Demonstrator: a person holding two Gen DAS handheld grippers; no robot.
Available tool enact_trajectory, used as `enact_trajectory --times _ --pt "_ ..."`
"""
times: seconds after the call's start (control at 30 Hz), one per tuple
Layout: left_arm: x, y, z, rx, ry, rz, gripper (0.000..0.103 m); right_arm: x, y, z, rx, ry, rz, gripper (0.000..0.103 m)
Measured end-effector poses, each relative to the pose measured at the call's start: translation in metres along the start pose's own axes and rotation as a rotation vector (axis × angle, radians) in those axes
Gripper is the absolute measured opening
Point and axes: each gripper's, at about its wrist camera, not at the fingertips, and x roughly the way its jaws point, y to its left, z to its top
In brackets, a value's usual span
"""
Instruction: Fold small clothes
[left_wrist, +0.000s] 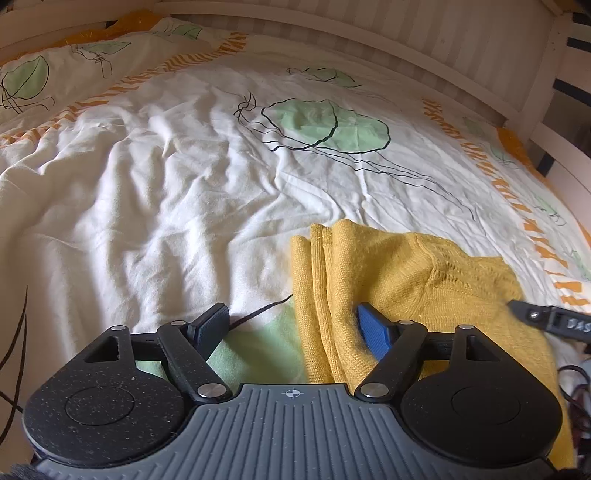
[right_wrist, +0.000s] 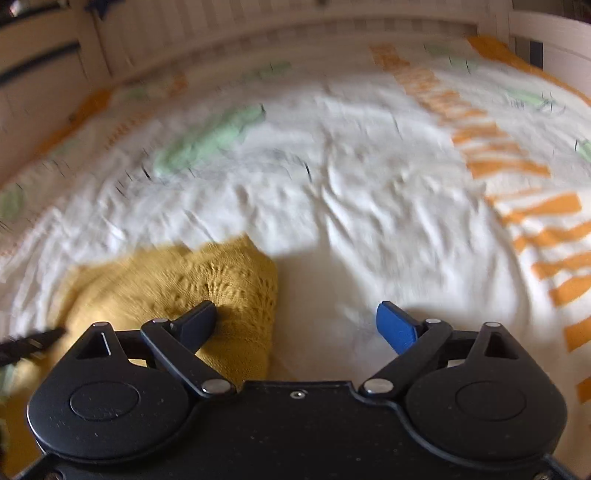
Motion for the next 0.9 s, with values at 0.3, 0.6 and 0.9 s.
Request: enact_trajectory --times 0.3,0.6,0.9 --pt "-0.021 -0.006 -0.001 0.023 -0.003 -0.005 0.075 -0.041 -0.004 0.003 0.023 -0.082 0.025 0.100" --pt "-0.030 0.001 -0.022 0.035 0.004 0.020 0.085 -0.045 0.007 -0.034 -0.073 -0.026 -0.036 0.102" --pt "-0.069 -0.010 -0.028 0.087 -0.013 0.000 0.097 -0.091 0.016 -0.030 -0.064 -0.066 0.012 0.103"
